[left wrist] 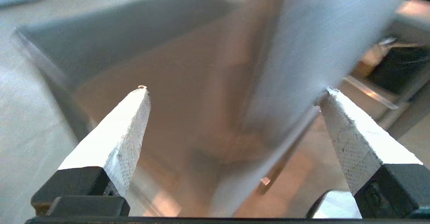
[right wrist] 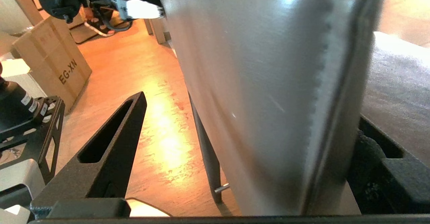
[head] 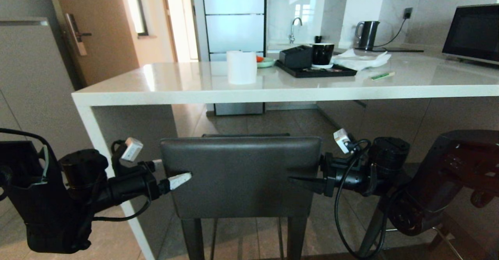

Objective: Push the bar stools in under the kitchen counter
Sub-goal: Pull the gray chair out from under the dining table

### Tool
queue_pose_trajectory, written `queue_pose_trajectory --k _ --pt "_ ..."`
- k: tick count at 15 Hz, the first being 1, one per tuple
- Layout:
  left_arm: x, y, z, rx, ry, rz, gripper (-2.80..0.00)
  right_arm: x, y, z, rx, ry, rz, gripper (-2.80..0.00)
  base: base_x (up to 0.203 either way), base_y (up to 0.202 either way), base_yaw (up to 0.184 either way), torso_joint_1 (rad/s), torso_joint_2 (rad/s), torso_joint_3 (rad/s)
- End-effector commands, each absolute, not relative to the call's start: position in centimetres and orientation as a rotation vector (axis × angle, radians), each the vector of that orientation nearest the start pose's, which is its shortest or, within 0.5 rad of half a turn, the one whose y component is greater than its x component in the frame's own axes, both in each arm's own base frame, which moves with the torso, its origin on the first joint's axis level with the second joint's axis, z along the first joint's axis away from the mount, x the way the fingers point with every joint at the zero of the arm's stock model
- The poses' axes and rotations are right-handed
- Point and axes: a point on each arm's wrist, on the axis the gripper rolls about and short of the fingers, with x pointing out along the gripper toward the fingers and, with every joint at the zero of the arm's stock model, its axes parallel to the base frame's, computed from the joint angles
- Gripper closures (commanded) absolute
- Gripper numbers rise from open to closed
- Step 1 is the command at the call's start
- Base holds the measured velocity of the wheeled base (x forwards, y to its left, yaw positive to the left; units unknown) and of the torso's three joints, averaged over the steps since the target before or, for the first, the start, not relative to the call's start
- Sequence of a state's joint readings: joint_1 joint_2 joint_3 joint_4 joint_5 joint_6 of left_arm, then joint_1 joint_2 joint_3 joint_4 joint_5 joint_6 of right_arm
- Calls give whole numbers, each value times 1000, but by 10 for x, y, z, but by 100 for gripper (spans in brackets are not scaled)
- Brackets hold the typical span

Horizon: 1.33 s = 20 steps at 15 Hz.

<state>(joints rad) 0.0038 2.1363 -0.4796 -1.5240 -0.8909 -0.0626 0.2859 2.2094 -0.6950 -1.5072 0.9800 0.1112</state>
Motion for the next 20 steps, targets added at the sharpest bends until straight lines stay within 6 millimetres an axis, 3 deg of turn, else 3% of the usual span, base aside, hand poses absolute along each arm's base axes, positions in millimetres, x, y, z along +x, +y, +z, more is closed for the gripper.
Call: queue_pose_trajectory --k 1,4,9,16,20 --pt "310 -18 67 -111 132 -938 -280 342 112 68 100 76 1245 -280 0 0 0 0 0 0" --pt "297 -20 72 -116 140 -1001 -280 341 111 71 97 66 1242 -280 0 0 0 0 0 0" --pt "301 -8 65 -132 156 -959 -280 340 112 70 101 74 1246 -280 0 0 0 0 0 0" --pt "303 -8 59 -133 170 -957 -280 340 112 69 101 75 1247 -280 0 0 0 0 0 0" --pt "304 -8 57 -134 173 -953 -280 340 112 68 102 78 1247 -280 -168 0 -2 5 1 -1"
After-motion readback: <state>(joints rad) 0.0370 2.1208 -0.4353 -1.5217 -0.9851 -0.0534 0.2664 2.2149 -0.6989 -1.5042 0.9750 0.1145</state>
